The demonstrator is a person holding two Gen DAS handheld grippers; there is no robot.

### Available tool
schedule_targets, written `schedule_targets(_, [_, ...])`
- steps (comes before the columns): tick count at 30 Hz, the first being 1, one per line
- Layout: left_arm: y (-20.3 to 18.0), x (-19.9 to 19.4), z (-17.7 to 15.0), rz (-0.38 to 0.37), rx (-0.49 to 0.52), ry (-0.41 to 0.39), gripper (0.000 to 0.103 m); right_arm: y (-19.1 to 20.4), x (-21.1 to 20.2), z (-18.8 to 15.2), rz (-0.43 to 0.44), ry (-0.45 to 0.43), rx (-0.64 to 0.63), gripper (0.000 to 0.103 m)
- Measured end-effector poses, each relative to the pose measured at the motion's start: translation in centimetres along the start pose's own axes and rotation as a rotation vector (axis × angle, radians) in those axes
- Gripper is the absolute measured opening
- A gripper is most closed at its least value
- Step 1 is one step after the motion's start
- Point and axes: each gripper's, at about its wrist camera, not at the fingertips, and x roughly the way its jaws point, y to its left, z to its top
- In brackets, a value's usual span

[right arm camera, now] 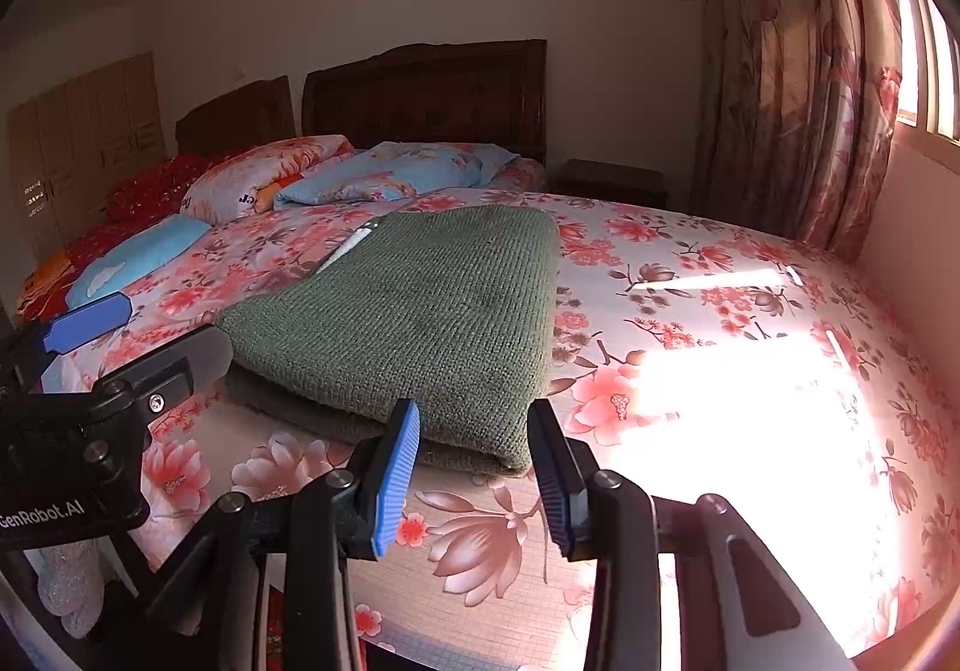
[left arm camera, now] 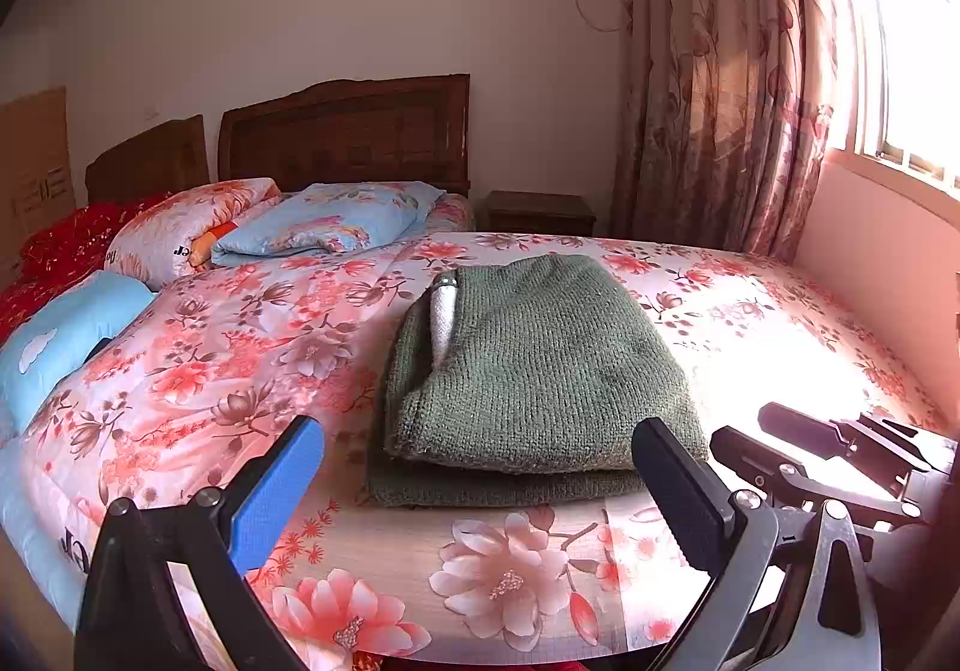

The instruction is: Fold small clothes

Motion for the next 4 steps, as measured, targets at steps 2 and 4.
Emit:
schedule_targets(2, [0.28, -0.12, -0.03, 0.002, -0.016, -0.009, 0.103, -0.03, -0.01, 0.01, 0.000, 0.000, 0.001, 0.038])
schedule_targets(4, [0.40, 0.02, -0.03, -0.011, -0.019, 0.002, 0.103, -0.11, 0.01, 0.00, 0.001, 0.001, 0.005, 0.038])
